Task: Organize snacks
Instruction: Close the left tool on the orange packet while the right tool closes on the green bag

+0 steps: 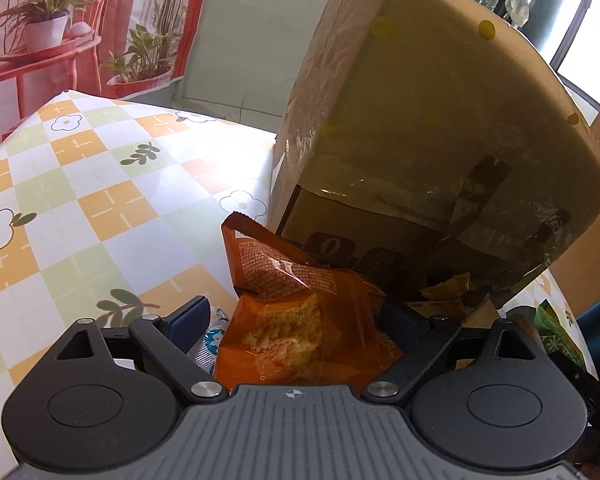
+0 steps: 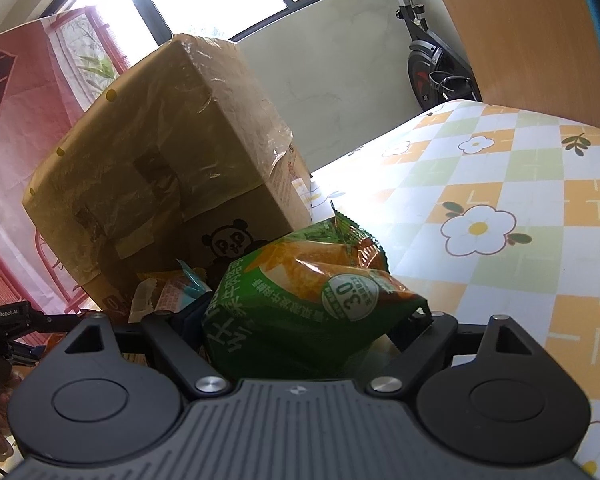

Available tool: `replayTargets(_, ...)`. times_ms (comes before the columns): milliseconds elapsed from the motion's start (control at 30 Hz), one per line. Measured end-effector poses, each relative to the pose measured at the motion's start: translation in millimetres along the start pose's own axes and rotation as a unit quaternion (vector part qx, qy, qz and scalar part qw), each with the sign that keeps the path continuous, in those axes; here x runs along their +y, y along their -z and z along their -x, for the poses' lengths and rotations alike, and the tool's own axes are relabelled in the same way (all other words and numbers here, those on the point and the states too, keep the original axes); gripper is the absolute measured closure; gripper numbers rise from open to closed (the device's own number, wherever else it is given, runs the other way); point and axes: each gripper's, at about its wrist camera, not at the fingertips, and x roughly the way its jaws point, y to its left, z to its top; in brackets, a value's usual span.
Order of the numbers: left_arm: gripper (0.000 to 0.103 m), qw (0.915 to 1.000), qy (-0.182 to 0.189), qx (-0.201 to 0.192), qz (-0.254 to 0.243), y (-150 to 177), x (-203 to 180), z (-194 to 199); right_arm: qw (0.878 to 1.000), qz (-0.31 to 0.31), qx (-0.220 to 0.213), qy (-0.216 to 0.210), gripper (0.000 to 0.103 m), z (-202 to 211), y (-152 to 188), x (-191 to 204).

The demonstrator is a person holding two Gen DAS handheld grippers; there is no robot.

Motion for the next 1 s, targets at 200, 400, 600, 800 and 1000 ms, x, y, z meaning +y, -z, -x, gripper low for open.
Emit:
replayTargets(200, 0.006, 1.0, 0.002, -0.004, 0.001, 1.2, 2.0, -3.4, 1.0, -0.011, 0.0, -0.006, 0.016, 0.0, 0.0, -3.3)
replayTargets(400, 0.027, 0.9995, 0.013, -0.027, -0.006, 6.7, 1.8, 4.3, 1.0, -0.026, -0.002, -0.012, 0.016, 0.7, 0.4, -7.1)
replayTargets(600, 0.036, 0.9987, 0.004, -0.042, -0.03, 14.1, -7.7, 19.9, 1.0, -0.025, -0.003, -0.012, 0.016, 1.1, 0.6, -6.4)
replayTargets(800, 0.036, 0.9977, -0.019, -0.062, -0.019, 27.6, -16.4, 45.5, 0.999, -0.03, -0.004, -0.014, 0.016, 1.7, 1.4, -8.0)
replayTargets(1000, 0.036, 0.9955, -0.018, -0.092, -0.01, 33.9, -17.1, 71.6, 0.999, -0.029, -0.004, -0.014, 0.017, 2.1, 1.3, -7.9)
